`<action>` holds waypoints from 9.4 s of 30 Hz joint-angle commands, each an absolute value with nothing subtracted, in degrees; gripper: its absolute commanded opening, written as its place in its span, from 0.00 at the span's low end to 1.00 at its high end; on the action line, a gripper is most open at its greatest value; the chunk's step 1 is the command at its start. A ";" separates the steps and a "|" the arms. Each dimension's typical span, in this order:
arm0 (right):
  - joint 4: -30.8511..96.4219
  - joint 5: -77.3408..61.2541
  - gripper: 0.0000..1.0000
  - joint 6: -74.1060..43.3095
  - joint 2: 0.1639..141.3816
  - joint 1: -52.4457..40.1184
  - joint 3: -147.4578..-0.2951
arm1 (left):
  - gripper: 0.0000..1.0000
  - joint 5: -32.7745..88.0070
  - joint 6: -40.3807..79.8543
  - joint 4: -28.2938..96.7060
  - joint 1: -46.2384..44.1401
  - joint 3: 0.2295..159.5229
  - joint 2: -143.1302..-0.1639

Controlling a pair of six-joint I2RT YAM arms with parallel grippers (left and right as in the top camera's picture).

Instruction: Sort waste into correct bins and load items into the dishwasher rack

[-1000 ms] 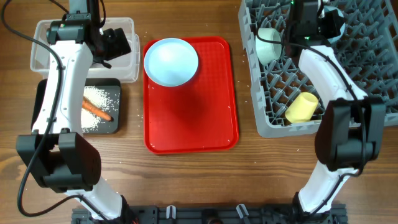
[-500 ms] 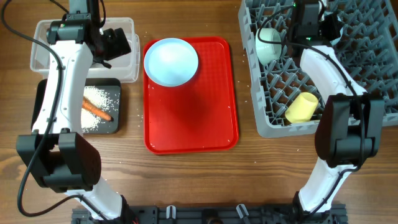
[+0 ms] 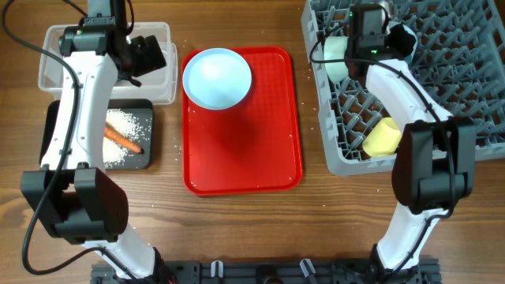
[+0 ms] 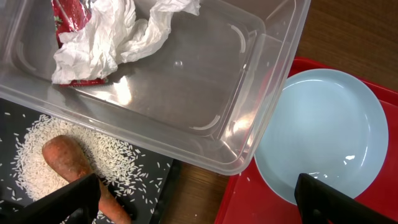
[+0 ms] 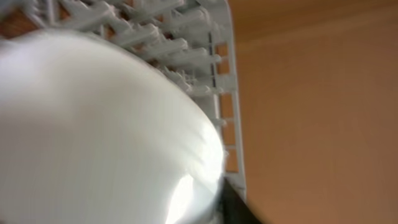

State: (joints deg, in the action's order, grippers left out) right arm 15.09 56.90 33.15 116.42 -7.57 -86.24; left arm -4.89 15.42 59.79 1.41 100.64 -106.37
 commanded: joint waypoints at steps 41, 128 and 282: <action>24.99 -17.08 0.99 -12.05 103.24 -26.46 -86.13 | 1.00 -5.67 15.88 59.77 1.50 101.69 -105.43; 14.96 36.18 0.05 40.58 99.85 8.78 -87.53 | 1.00 -5.67 15.88 59.77 1.52 101.69 -105.43; -0.58 -7.70 1.00 -0.16 1.72 -1.80 -0.30 | 1.00 -2.72 15.03 61.25 -5.02 100.07 -82.96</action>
State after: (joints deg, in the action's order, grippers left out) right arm -0.45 -6.61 0.69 1.43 -2.07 -0.36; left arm -1.48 15.53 63.59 -3.92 100.66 -91.74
